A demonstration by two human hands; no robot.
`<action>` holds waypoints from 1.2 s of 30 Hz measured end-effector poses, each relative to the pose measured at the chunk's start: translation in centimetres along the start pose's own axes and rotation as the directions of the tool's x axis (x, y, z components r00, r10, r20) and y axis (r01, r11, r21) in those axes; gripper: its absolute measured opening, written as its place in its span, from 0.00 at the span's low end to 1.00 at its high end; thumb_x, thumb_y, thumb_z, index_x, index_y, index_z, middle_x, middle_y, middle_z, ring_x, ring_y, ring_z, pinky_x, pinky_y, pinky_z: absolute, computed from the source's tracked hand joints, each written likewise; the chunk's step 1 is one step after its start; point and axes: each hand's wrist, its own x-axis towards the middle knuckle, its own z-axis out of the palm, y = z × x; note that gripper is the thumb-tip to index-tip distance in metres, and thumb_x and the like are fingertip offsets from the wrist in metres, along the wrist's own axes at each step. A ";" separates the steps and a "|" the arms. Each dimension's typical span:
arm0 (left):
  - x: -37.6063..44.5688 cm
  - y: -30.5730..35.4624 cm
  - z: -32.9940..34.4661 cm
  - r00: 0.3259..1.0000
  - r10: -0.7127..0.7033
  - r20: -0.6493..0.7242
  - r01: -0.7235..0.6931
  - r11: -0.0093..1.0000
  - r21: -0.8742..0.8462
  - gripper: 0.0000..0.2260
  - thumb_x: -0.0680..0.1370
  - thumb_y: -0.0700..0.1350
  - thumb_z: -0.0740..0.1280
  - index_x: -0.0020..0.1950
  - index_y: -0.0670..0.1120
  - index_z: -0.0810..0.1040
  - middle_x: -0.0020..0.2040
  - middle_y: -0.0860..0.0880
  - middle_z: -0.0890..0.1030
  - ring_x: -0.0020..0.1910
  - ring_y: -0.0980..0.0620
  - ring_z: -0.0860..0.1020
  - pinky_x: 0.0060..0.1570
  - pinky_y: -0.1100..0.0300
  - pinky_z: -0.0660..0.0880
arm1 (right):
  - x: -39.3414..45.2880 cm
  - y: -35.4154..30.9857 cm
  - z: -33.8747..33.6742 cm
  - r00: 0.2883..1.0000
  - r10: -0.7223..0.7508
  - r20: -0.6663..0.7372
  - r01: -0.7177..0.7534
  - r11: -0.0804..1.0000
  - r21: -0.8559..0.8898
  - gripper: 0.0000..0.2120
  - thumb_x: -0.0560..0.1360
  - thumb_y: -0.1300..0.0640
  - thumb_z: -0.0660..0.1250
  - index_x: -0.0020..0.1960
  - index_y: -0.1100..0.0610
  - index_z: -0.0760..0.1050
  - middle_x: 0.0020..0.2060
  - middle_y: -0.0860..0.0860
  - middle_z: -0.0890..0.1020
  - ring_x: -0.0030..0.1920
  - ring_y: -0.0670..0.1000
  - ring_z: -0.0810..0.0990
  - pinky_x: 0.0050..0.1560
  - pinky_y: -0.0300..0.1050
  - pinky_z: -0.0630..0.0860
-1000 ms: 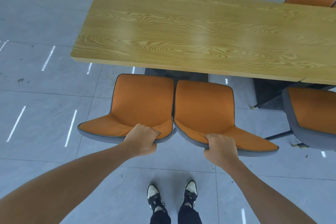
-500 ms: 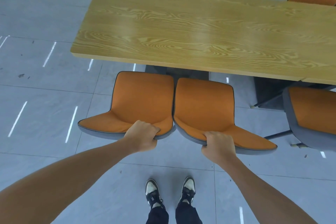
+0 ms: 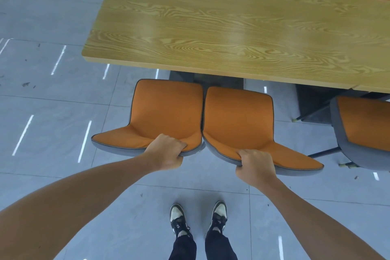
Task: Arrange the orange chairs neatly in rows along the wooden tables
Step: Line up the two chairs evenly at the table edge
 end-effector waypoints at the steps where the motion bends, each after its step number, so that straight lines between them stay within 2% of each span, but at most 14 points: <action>1: -0.1 -0.1 0.0 1.000 0.004 -0.005 -0.004 1.000 -0.002 0.01 0.66 0.42 0.62 0.35 0.46 0.73 0.27 0.50 0.75 0.26 0.49 0.68 0.26 0.60 0.55 | 0.0 0.0 0.0 1.000 -0.002 0.000 0.002 1.000 0.001 0.06 0.54 0.61 0.63 0.29 0.52 0.74 0.20 0.46 0.68 0.21 0.49 0.63 0.25 0.34 0.52; 5: -0.2 -1.2 -0.2 1.000 0.010 -0.006 -0.010 1.000 0.019 0.02 0.65 0.42 0.62 0.35 0.46 0.73 0.26 0.51 0.73 0.25 0.49 0.68 0.26 0.61 0.55 | -0.1 -0.2 0.0 1.000 0.008 0.002 -0.008 1.000 0.015 0.06 0.53 0.62 0.64 0.28 0.53 0.71 0.20 0.46 0.67 0.20 0.50 0.64 0.25 0.34 0.52; 8: -0.5 -1.6 -0.4 1.000 0.009 -0.030 -0.008 0.999 0.039 0.03 0.64 0.42 0.61 0.35 0.48 0.73 0.25 0.52 0.70 0.24 0.49 0.69 0.26 0.62 0.54 | 0.0 -0.4 -0.3 1.000 0.004 -0.013 -0.004 1.000 0.028 0.08 0.52 0.63 0.65 0.27 0.53 0.70 0.19 0.45 0.65 0.20 0.50 0.62 0.26 0.33 0.51; 11: -0.7 -1.4 0.2 0.999 -0.006 -0.032 0.008 0.999 0.036 0.03 0.63 0.42 0.61 0.34 0.47 0.73 0.25 0.51 0.72 0.24 0.48 0.71 0.25 0.61 0.55 | -0.2 -0.5 -0.2 0.999 0.004 -0.037 -0.002 0.999 0.037 0.09 0.52 0.63 0.65 0.27 0.53 0.68 0.20 0.44 0.61 0.21 0.49 0.60 0.27 0.33 0.50; 15: -0.8 -1.4 0.0 0.999 -0.002 -0.045 0.004 0.999 0.038 0.02 0.63 0.42 0.61 0.33 0.47 0.72 0.24 0.51 0.72 0.23 0.49 0.67 0.25 0.62 0.54 | -0.2 -0.5 -0.1 0.999 -0.007 -0.040 0.009 0.998 0.059 0.10 0.52 0.62 0.63 0.27 0.53 0.63 0.20 0.44 0.60 0.21 0.49 0.59 0.27 0.34 0.50; 19: -0.8 -1.5 0.0 0.999 -0.011 -0.048 0.015 0.997 0.072 0.03 0.63 0.43 0.62 0.34 0.48 0.74 0.24 0.52 0.73 0.23 0.49 0.69 0.25 0.62 0.52 | 0.0 -0.4 -0.1 0.997 -0.025 -0.071 0.030 0.998 0.062 0.04 0.53 0.61 0.61 0.27 0.53 0.67 0.20 0.45 0.63 0.21 0.49 0.61 0.26 0.33 0.52; 25: -0.2 -1.9 0.4 0.998 0.000 -0.065 0.003 0.999 0.043 0.02 0.63 0.43 0.63 0.32 0.48 0.70 0.24 0.53 0.71 0.22 0.50 0.68 0.24 0.64 0.53 | 0.8 0.1 0.3 0.997 -0.023 -0.076 0.025 0.999 0.021 0.08 0.53 0.63 0.67 0.29 0.53 0.74 0.20 0.45 0.68 0.21 0.50 0.65 0.26 0.33 0.54; 28: -0.3 -1.7 0.3 0.998 0.000 -0.055 0.003 0.999 0.053 0.04 0.62 0.43 0.64 0.32 0.48 0.69 0.24 0.53 0.70 0.21 0.50 0.68 0.24 0.64 0.52 | 1.7 -0.3 -0.3 0.997 -0.007 -0.071 0.008 1.000 0.017 0.09 0.52 0.64 0.67 0.27 0.54 0.70 0.19 0.46 0.67 0.20 0.50 0.62 0.27 0.33 0.51; 33: 0.0 -1.8 0.4 0.998 -0.020 -0.065 0.024 0.998 0.057 0.03 0.63 0.43 0.64 0.32 0.48 0.71 0.25 0.53 0.71 0.23 0.50 0.69 0.23 0.63 0.57 | 2.2 -0.5 -0.5 0.998 -0.001 -0.063 0.003 1.000 0.025 0.11 0.51 0.64 0.66 0.26 0.54 0.65 0.19 0.46 0.64 0.21 0.50 0.59 0.27 0.33 0.50; 36: -0.7 -1.3 0.3 0.996 -0.032 -0.087 0.035 0.999 0.039 0.03 0.61 0.43 0.64 0.32 0.48 0.71 0.24 0.53 0.70 0.22 0.49 0.68 0.23 0.64 0.56 | 1.8 -0.3 -0.3 0.998 -0.017 -0.066 0.019 0.999 0.030 0.11 0.51 0.63 0.63 0.26 0.53 0.62 0.19 0.46 0.64 0.21 0.50 0.58 0.28 0.33 0.50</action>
